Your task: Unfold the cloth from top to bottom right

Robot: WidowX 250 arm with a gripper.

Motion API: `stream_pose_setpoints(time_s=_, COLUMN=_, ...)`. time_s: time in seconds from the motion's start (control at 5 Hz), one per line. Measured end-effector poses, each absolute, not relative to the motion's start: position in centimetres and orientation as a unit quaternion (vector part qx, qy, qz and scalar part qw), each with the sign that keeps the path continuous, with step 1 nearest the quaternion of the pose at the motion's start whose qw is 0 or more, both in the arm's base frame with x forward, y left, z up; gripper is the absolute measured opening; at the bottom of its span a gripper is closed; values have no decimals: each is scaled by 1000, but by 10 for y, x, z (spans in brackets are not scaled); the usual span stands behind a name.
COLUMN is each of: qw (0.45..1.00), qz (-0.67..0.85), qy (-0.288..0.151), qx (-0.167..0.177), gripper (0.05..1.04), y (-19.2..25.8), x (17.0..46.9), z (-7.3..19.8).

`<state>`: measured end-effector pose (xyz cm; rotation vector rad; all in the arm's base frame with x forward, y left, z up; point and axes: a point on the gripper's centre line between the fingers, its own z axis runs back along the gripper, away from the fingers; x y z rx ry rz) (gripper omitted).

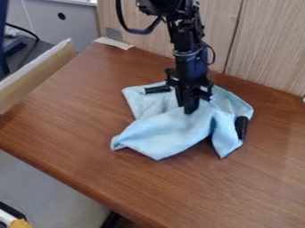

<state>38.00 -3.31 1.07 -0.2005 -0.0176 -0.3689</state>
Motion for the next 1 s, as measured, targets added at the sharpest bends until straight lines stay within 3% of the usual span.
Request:
stream_pose_setpoints(time_s=0.2, qw=975, qz=-199, qy=-30, qx=-97, gripper=64, y=-46, x=374, z=35)
stream_pose_setpoints(time_s=0.6, qw=960, qz=-252, qy=-56, qx=-110, gripper=64, y=-78, x=339, z=55)
stream_pose_setpoints(time_s=1.0, qw=933, qz=-337, qy=-25, qx=-123, gripper=64, y=-117, x=282, z=30)
